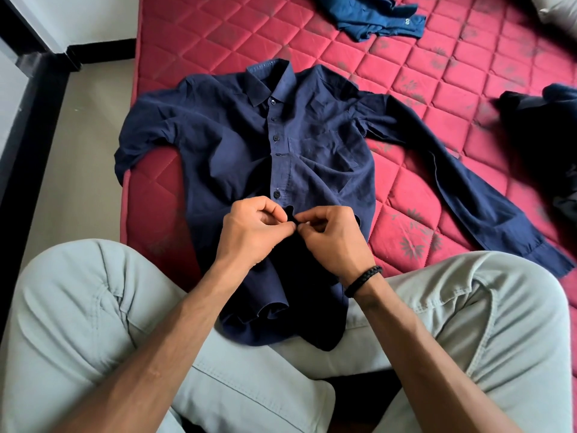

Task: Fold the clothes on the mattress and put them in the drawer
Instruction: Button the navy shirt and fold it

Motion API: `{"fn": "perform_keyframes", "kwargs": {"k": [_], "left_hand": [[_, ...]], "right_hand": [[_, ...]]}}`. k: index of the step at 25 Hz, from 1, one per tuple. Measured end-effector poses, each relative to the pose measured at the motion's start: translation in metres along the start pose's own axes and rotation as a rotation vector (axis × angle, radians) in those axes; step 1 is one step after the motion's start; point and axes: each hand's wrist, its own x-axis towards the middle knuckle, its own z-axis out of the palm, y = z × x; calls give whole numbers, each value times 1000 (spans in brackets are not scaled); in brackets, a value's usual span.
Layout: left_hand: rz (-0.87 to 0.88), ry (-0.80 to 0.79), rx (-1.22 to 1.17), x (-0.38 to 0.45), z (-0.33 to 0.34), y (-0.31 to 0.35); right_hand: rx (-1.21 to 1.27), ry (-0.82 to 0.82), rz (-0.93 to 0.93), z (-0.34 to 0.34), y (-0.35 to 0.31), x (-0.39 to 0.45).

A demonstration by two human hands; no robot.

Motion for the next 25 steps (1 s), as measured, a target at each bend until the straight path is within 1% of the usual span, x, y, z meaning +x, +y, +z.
{"fn": "perform_keyframes", "kwargs": {"k": [4,7,10,13,15,17,18,22,25], "left_hand": [[-64,4,-114,2,-2,0],[-85,-23,-202,3,-4,2],[-61,-32,-232,2,-6,7],[-11,-17,-183,3,-8,7],[21,-16,-149,3,-8,7],[25,-9,-151,2,-8,7],[22,-6,-152,2,-8,7],[-2,10,-157,3,-11,4],[-16,22,-147,3,-11,4]], "right_hand": [[340,-28,172,1,-4,-2],[601,-37,289,1,-5,-4],[842,-145,426,-4,-3,-2],[981,-277,558,-4,2,3],[1020,-338,591,-7,-1,2],[1038,-383,572,-11,-6,-2],[1024,-381,557,-12,-8,-3],[911,-261,508,-6,-6,-3],[761,-134,330,1,1,-1]]}}
